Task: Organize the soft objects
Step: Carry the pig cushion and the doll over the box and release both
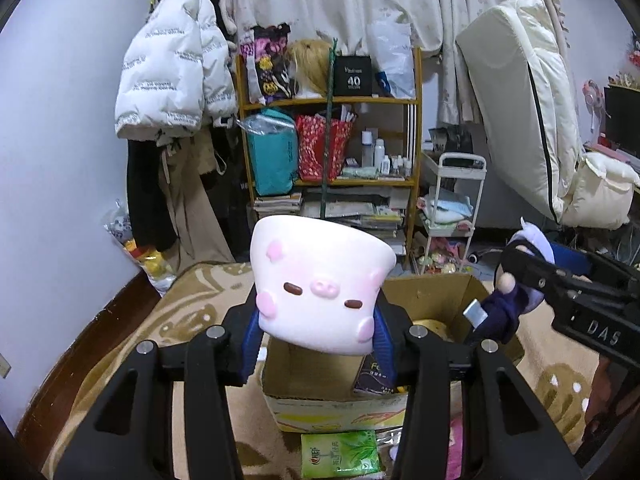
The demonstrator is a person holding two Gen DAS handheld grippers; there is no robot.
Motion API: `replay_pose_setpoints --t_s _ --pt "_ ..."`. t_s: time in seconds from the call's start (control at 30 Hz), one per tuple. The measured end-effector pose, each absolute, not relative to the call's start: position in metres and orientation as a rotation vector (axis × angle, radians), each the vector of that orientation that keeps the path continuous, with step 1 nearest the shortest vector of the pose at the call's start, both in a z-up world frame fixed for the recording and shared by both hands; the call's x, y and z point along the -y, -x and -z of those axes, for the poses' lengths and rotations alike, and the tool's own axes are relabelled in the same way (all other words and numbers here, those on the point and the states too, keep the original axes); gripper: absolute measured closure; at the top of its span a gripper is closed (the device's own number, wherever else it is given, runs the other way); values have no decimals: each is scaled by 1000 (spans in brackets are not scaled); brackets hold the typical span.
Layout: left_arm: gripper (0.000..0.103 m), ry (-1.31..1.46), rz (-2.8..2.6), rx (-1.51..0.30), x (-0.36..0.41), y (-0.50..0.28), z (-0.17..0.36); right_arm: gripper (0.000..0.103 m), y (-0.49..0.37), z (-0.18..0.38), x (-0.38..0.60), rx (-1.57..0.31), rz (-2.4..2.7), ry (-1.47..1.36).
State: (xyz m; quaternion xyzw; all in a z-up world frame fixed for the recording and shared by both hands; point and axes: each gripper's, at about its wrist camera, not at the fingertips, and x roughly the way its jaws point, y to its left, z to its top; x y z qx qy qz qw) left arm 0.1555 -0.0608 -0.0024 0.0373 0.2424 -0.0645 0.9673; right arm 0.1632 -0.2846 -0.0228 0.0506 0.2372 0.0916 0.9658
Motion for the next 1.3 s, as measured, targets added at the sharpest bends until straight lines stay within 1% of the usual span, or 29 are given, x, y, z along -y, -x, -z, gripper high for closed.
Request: replay_pose_setpoints --t_s 0.53,0.8,1.3 --pt "53 -81 173 -625 67 -184 43 37 -186 57 289 -588 -176 -142" --pt "49 -95 154 -655 69 -187 49 36 -186 63 279 -606 -169 -79" --pt "42 -84 142 -718 66 -193 60 34 -194 74 281 -664 -176 -115"
